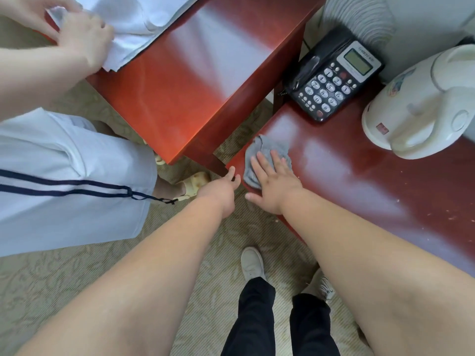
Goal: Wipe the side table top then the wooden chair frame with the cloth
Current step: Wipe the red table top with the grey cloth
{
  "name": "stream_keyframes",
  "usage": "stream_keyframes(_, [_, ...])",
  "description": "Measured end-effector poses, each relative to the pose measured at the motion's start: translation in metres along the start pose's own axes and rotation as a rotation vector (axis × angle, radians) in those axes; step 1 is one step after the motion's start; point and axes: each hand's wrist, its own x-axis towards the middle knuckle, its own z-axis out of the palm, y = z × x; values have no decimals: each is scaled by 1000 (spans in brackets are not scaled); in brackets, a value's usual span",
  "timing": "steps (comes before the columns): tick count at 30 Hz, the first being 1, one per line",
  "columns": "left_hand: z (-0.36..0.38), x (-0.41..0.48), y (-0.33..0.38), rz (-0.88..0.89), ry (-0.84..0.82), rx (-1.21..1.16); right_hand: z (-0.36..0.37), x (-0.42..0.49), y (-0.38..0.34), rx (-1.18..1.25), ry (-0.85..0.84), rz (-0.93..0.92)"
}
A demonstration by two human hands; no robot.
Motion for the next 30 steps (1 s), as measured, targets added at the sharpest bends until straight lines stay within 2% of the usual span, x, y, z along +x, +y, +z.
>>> stream_keyframes(3, [1, 0, -3, 4, -7, -26, 0, 21, -8, -40, 0, 12])
stream_keyframes(6, [0, 0, -5, 13, -17, -32, 21, -3, -7, -44, 33, -93])
stream_keyframes(12, [-6, -1, -2, 18, -41, -41, 42, -60, 2, -87, -87, -133])
stream_keyframes(19, [-9, -2, 2, -11, -18, -9, -17, 11, -6, -71, -92, -17])
stream_keyframes(22, [-3, -5, 2, -12, -18, -30, -18, 24, -12, -76, -88, -9])
stream_keyframes(26, [-6, -10, 2, 13, -1, -29, 34, -40, -9, -43, -27, -103])
stream_keyframes(30, [-12, -9, 4, -2, -59, -54, 56, -77, 0, -50, -87, -80])
